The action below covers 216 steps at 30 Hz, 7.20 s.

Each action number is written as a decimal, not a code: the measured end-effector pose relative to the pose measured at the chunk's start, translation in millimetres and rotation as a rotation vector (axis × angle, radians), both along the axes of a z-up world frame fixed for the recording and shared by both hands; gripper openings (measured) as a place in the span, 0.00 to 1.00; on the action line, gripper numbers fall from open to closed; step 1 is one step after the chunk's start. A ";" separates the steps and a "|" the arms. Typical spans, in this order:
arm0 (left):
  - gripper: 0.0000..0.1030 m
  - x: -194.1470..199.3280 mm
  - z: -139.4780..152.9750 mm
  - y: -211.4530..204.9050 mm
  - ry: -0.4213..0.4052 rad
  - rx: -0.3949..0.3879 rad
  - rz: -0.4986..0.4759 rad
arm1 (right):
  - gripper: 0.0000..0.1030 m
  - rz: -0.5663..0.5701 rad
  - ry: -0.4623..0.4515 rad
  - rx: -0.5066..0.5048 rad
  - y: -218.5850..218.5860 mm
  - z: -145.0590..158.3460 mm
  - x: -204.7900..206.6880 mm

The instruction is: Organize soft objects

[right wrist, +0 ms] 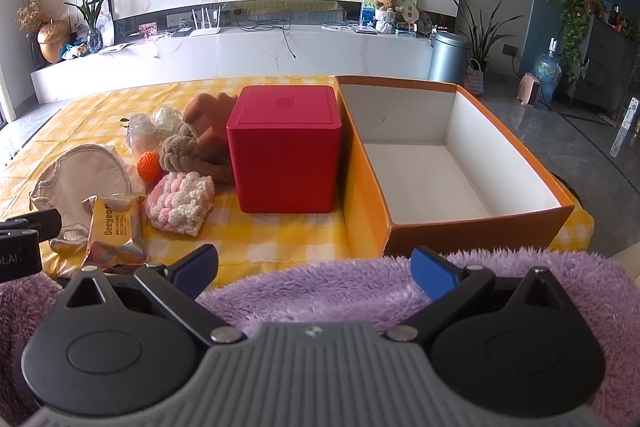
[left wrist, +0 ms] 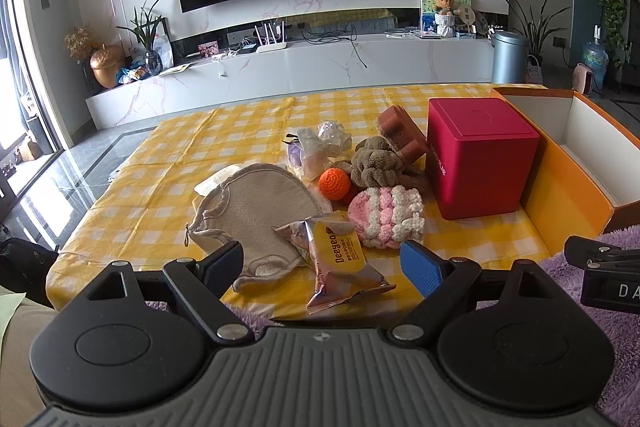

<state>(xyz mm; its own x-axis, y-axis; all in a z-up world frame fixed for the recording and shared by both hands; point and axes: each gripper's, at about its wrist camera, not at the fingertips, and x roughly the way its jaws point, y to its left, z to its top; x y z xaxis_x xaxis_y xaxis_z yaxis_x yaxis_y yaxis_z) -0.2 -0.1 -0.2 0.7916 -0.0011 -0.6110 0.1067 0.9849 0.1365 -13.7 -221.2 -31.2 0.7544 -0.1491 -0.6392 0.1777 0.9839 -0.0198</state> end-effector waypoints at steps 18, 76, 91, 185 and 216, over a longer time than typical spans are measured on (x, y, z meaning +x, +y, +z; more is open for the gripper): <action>1.00 0.2 0.1 0.2 0.001 -0.006 0.001 | 0.98 0.000 0.001 0.000 0.2 -0.1 0.1; 0.52 142.0 -95.0 44.4 0.423 -0.331 0.028 | 0.33 0.544 0.172 -0.001 83.0 -99.7 166.4; 0.40 114.2 -66.2 51.3 0.302 -0.354 0.020 | 0.28 0.518 0.119 0.008 72.1 -62.6 135.1; 0.64 123.0 72.7 -221.1 0.306 -0.068 -0.690 | 0.66 0.129 0.300 -0.139 -170.7 54.4 92.0; 0.64 55.5 18.3 49.9 0.051 -0.146 -0.119 | 0.66 0.157 -0.026 0.048 31.3 3.3 28.8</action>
<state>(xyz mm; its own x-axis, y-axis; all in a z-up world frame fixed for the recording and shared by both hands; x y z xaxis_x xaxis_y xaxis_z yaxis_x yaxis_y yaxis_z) 55.3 49.8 18.1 0.7490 -0.1841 -0.6365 0.2266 0.9739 -0.0150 15.1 -189.9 -28.0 0.7823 0.0024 -0.6229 0.0212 0.9993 0.0305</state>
